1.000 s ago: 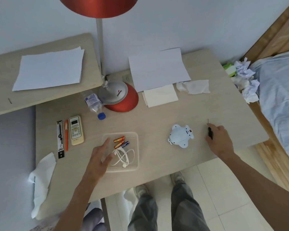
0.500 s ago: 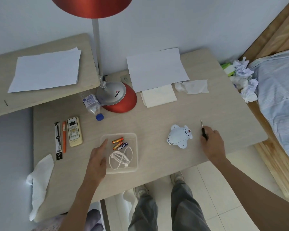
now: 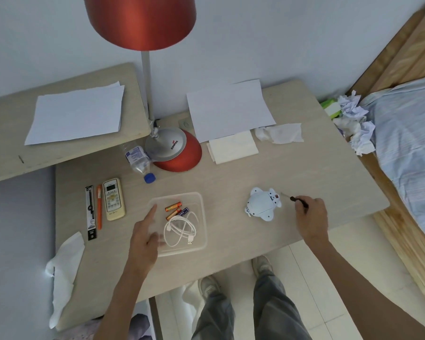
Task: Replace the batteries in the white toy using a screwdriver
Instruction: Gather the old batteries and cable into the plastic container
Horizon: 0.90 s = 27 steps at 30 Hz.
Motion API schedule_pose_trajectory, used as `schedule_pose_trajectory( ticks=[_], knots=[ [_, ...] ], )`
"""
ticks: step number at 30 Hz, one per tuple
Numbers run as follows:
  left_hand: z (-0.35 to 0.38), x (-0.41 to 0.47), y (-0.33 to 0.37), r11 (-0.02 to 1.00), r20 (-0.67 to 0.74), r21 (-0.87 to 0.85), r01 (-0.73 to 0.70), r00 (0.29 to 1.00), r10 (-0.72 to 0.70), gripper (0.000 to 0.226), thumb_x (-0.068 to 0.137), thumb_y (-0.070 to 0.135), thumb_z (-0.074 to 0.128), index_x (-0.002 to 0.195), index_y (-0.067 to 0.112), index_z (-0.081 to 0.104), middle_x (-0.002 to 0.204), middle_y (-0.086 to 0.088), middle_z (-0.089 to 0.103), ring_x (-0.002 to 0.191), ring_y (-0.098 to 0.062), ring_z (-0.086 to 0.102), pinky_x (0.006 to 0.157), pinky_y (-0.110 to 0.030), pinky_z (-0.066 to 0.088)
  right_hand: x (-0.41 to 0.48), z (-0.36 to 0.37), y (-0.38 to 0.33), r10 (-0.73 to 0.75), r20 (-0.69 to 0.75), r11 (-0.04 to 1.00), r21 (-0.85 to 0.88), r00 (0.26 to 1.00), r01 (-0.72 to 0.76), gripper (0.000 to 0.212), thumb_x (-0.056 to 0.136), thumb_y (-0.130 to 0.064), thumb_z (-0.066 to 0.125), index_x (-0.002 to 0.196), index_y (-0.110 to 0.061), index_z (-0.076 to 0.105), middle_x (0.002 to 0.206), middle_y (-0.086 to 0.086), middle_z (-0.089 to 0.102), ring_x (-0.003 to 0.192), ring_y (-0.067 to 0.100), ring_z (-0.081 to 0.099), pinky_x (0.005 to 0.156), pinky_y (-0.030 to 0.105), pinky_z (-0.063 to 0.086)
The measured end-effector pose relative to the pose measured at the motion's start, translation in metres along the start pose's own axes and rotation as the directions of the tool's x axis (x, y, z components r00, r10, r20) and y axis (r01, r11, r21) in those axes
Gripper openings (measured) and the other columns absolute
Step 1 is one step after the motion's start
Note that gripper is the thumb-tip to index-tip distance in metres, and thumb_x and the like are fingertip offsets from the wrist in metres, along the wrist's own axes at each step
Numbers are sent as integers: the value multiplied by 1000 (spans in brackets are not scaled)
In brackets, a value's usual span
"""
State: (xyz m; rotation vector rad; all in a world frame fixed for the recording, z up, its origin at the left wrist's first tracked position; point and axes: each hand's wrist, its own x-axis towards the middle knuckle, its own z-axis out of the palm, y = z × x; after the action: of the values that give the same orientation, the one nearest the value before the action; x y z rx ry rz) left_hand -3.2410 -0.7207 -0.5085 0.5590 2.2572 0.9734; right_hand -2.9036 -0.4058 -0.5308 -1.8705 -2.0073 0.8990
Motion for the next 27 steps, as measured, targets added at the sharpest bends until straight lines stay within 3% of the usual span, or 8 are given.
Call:
schedule_pose_trajectory(
  ticks=[3, 6, 8, 10, 13, 16, 22, 27],
  knots=[
    [-5, -8, 23, 998, -3, -68, -12, 1000, 12, 88, 106, -10, 48, 155, 62, 43, 143, 1, 53, 119, -32, 69, 104, -48, 61, -7, -6, -18, 36, -66, 993, 112, 997, -29, 29, 108, -17, 51, 115, -11, 79, 96, 22, 67, 77, 27, 60, 64, 29, 41],
    [-9, -14, 47, 995, 18, -100, -28, 999, 30, 83, 106, -9, 46, 157, 57, 45, 157, -2, 53, 127, -37, 68, 99, -35, 63, -17, -20, -43, 190, -108, 920, 366, 976, -139, 29, 106, -17, 52, 101, -2, 76, 75, 19, 67, 67, 36, 64, 64, 37, 53],
    [-13, -19, 67, 992, 12, -121, -31, 999, 32, 80, 106, -10, 46, 159, 50, 46, 155, -3, 54, 116, -32, 73, 88, -25, 65, -27, -34, -64, 330, -32, 742, 627, 943, -238, 27, 106, -13, 54, 103, 6, 74, 73, 15, 64, 58, 27, 60, 62, 37, 58],
    [-17, -25, 86, 988, -5, -145, -48, 999, 48, 78, 105, -12, 46, 158, 45, 50, 150, -4, 56, 96, -28, 77, 83, -31, 67, -39, -52, -86, 370, 99, 528, 796, 924, -297, 21, 107, -10, 57, 105, 5, 72, 75, 14, 66, 54, 21, 59, 55, 30, 59],
    [-25, -38, 113, 984, 11, -164, -71, 997, 73, 75, 101, -13, 48, 149, 43, 59, 150, -5, 58, 87, -26, 78, 83, -42, 68, -57, -80, -112, 325, 223, 334, 882, 919, -333, 17, 106, -8, 62, 111, 3, 73, 82, 13, 70, 59, 16, 65, 61, 27, 61],
    [-31, -54, 142, 983, 35, -157, -93, 994, 100, 72, 97, -15, 47, 140, 41, 61, 150, -5, 58, 89, -19, 78, 85, -39, 65, -71, -109, -132, 253, 272, 206, 923, 929, -326, 21, 106, -8, 61, 116, 2, 77, 85, 12, 72, 69, 18, 67, 76, 34, 59],
    [-34, -93, 206, 979, 86, -108, -174, 979, 184, 75, 98, -14, 45, 133, 52, 58, 154, 8, 52, 91, -20, 76, 82, -29, 61, -90, -171, -153, 112, 279, 102, 951, 954, -291, 24, 106, -8, 61, 120, -1, 80, 85, 9, 72, 75, 18, 68, 79, 35, 59],
    [-20, -125, 266, 979, 97, -67, -192, 975, 198, 72, 97, -12, 44, 136, 47, 56, 149, 2, 58, 85, -19, 79, 73, -18, 48, -90, -230, -160, 32, 206, 150, 966, 978, -208, 20, 103, -7, 71, 120, -1, 79, 83, 8, 71, 74, 16, 68, 74, 29, 64]
  ],
)
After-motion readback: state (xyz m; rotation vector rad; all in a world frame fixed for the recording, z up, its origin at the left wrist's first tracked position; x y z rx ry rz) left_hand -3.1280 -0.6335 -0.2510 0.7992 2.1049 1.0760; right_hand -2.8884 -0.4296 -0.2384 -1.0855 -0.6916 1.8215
